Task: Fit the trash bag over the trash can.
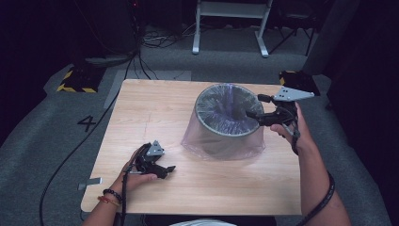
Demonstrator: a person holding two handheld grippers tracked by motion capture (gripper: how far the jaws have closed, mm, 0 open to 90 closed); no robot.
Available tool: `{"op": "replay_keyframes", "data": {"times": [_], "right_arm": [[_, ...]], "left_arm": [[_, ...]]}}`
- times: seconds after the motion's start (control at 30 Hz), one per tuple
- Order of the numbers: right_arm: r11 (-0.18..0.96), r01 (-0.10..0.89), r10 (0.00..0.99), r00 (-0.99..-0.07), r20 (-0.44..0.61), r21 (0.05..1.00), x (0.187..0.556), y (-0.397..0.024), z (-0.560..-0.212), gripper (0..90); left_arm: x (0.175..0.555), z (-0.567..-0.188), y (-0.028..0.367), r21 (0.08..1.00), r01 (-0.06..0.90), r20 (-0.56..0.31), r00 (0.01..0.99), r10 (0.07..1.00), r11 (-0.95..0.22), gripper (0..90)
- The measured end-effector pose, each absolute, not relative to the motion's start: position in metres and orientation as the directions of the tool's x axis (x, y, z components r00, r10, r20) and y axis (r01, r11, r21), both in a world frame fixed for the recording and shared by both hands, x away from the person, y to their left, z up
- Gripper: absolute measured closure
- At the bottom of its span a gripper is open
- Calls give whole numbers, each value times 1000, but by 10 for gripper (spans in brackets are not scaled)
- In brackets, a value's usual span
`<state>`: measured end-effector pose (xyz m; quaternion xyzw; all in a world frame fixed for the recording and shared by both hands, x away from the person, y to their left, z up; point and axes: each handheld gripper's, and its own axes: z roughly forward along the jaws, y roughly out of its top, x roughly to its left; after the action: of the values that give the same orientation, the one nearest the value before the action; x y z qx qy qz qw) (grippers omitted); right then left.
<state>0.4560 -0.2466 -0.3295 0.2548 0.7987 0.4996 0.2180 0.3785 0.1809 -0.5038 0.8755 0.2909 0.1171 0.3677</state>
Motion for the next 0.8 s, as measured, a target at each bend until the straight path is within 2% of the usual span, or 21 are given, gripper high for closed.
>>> {"op": "replay_keyframes", "data": {"times": [0.8], "right_arm": [[457, 240, 597, -797, -95, 857, 465, -214, -326, 214]], "left_arm": [[379, -504, 181, 712, 423, -9, 803, 595, -560, 148]]}}
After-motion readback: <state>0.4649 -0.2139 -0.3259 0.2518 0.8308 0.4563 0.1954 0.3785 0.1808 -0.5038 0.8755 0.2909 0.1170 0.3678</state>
